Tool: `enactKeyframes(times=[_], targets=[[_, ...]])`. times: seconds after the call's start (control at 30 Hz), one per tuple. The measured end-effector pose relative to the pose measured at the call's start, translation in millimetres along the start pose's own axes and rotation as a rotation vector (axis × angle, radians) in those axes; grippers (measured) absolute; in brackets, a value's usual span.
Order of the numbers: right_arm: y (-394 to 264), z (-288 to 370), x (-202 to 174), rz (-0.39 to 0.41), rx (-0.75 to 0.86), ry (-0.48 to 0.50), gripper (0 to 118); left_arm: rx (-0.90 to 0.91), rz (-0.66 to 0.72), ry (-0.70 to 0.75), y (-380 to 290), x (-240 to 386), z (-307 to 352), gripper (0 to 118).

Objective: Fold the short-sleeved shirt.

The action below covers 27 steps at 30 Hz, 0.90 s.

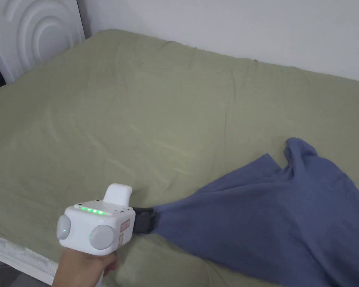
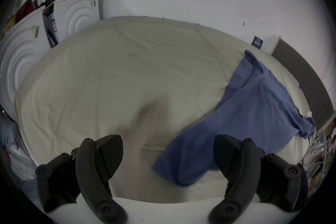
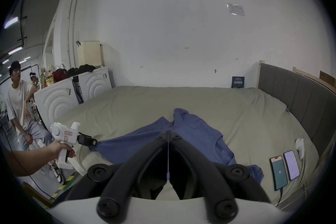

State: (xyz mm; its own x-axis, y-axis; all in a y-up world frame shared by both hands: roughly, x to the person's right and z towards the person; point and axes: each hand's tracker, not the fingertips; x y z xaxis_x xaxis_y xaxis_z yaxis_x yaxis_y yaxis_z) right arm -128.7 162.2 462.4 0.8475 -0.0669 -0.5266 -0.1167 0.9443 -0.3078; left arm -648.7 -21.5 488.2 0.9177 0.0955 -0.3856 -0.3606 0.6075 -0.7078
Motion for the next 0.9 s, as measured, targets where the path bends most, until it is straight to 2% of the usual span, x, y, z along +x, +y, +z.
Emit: enactKeyframes(times=[0.03,0.1,0.17,0.23,0.3,0.37,0.53,0.63,0.73,0.77,0.8,0.83,0.87,0.9], targets=[[0.3,-1.9,0.2,0.001,-0.005,-0.002,2,-0.032,-0.011,-0.007,1.5,7.8,4.3,101],[0.6,-3.4,2.6,-0.004,-0.010,-0.001,2,-0.046,-0.016,-0.040,-4.5,22.9,7.2,72],[2.3,-3.3,4.7,-0.009,-0.007,0.001,2,-0.032,-0.073,-0.009,-10.8,28.3,14.5,52],[3.2,-3.1,6.4,-0.011,0.000,0.001,2,-0.005,-0.037,-0.050,-13.2,29.5,23.3,6],[4.8,-4.7,8.4,-0.010,0.001,0.002,2,0.031,0.036,-0.076,-11.8,24.4,34.8,2],[6.9,-5.8,8.3,-0.005,0.001,-0.001,2,0.084,0.023,-0.050,-12.9,30.6,46.8,1],[3.9,-21.1,18.5,0.001,-0.027,-0.012,2,0.119,0.045,-0.113,-4.5,41.2,72.3,0],[1.7,-57.1,34.6,0.035,-0.113,-0.032,2,0.121,0.027,-0.109,-4.4,42.7,66.4,0],[6.1,-120.3,61.5,0.081,-0.186,-0.046,3,0.130,0.055,-0.122,-7.3,34.1,60.3,0],[8.5,-146.0,72.5,0.092,-0.204,-0.055,10,0.123,0.048,-0.119,-6.8,34.6,59.8,0],[11.0,-175.7,84.8,0.087,-0.201,-0.076,25,0.121,0.032,-0.094,-6.3,35.5,59.4,0],[12.8,-205.3,98.2,0.065,-0.236,-0.055,51,0.124,0.037,-0.097,-4.7,36.0,59.7,0],[17.5,-241.0,108.4,0.046,-0.295,-0.037,96,0.118,0.049,-0.118,-4.9,35.4,59.2,0],[16.9,-276.5,120.8,0.003,-0.360,-0.043,96,0.124,0.053,-0.107,-5.2,35.5,59.3,0]])
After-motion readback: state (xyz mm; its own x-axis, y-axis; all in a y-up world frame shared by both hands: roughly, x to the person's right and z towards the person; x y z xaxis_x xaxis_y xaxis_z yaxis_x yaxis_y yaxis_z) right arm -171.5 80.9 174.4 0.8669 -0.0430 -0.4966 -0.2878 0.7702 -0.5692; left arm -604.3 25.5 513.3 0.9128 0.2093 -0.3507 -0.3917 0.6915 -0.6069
